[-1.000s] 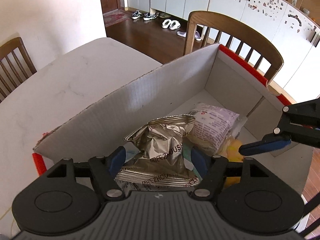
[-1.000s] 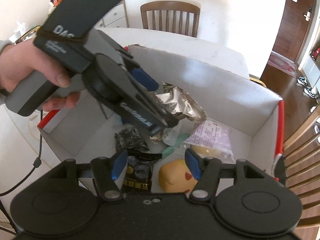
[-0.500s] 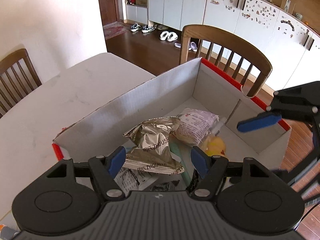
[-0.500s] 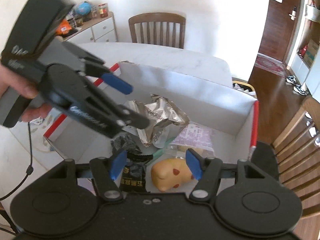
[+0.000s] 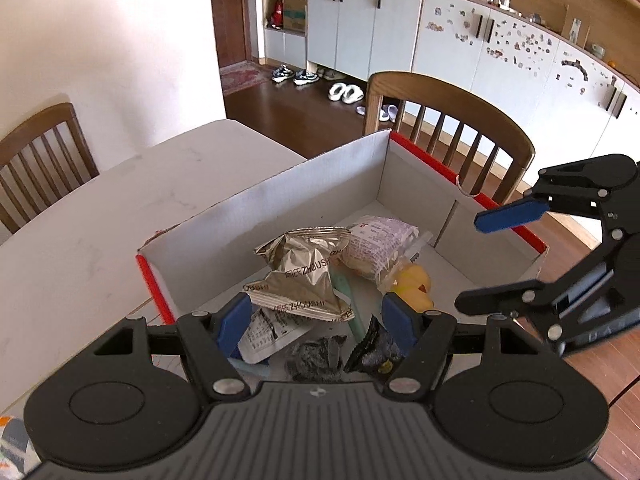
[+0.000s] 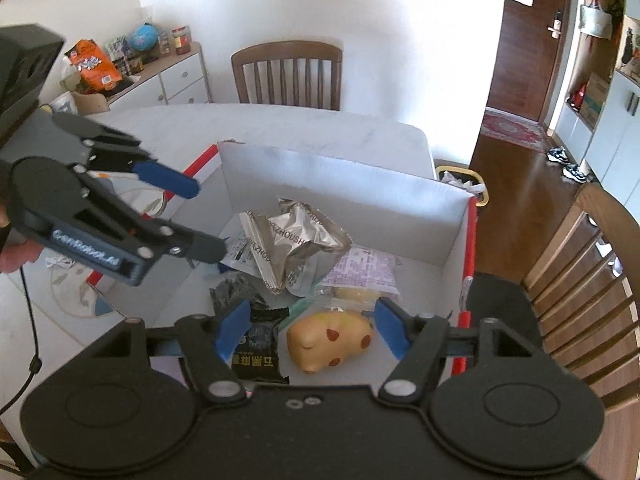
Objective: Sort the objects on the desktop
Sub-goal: 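Open left gripper on the gold bag while right gripper opens on the black packet, then withdraw both open grippers up out of the shoebox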
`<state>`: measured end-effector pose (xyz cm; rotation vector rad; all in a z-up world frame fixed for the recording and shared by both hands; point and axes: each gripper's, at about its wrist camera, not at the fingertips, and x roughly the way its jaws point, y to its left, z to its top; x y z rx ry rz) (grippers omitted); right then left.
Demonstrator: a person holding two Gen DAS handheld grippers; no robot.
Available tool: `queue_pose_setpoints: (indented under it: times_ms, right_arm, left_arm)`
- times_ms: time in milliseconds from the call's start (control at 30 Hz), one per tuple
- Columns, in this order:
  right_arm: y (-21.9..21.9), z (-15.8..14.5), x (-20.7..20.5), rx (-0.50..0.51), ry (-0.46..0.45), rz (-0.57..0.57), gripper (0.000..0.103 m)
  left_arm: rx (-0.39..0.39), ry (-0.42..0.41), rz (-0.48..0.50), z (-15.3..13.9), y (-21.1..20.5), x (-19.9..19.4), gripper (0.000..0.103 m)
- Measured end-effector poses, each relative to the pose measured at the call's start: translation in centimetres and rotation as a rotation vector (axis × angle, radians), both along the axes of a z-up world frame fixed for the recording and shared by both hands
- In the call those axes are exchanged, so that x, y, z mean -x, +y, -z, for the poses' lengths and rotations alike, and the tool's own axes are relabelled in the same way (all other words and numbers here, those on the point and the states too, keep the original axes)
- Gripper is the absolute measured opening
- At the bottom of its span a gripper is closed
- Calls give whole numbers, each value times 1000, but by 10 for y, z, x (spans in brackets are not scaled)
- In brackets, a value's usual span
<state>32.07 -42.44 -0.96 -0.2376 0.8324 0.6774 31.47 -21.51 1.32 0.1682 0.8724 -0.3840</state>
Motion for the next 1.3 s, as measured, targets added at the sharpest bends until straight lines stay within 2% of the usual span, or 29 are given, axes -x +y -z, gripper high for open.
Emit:
queue_pose_setpoints:
  times_ms: [67, 133, 467, 667, 1300]
  right_arm:
    - [-2, -1, 1, -8, -6, 12, 73]
    - [-4, -3, 2, -15, -10, 25, 75]
    - [-10, -10, 9, -48, -44, 90, 85]
    - [-11, -13, 14, -71, -75, 133, 93]
    - [15, -21, 48, -77, -125, 239, 95]
  left_arm:
    - [-5, -11, -10, -2, 1, 7, 72]
    - [5, -10, -19, -4, 5, 12, 78]
    - [20, -38, -75, -12, 15, 37, 84]
    - [31, -62, -103, -15, 21, 51, 99]
    - [107, -119, -88, -27, 55, 89, 101]
